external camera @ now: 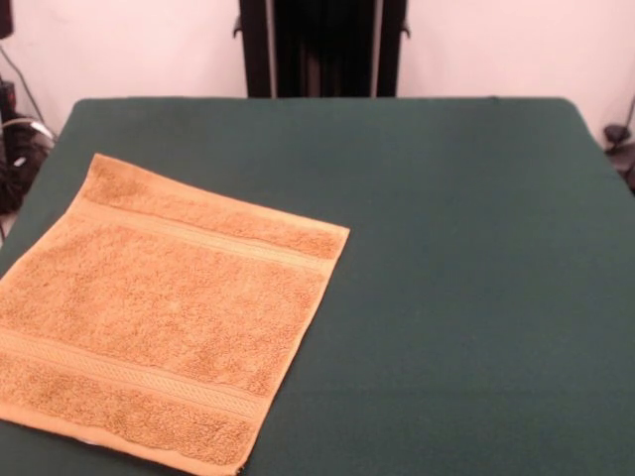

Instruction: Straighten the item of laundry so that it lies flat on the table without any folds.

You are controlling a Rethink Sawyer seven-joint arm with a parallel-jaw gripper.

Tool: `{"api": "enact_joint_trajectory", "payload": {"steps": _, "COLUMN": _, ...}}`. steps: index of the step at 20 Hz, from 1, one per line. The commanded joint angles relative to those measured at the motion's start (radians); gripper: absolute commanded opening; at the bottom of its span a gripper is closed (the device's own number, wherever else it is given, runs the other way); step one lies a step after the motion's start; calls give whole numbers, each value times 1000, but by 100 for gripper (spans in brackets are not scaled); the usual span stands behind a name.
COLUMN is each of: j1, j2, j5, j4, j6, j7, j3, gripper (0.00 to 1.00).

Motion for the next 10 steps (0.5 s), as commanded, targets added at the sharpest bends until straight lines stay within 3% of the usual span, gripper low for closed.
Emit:
{"api": "enact_joint_trajectory", "payload": {"steps": 1, "j1": 99, "j2": 34, "j5": 35, "j4": 239, "j6": -101, "j7": 316, "j3": -21, "gripper": 100}}
{"api": "enact_joint_trajectory", "payload": {"steps": 10, "j1": 147, "j2": 53, "j5": 90, "j4": 363, "j6": -228, "j7": 365, "j3": -78, "gripper": 100}}
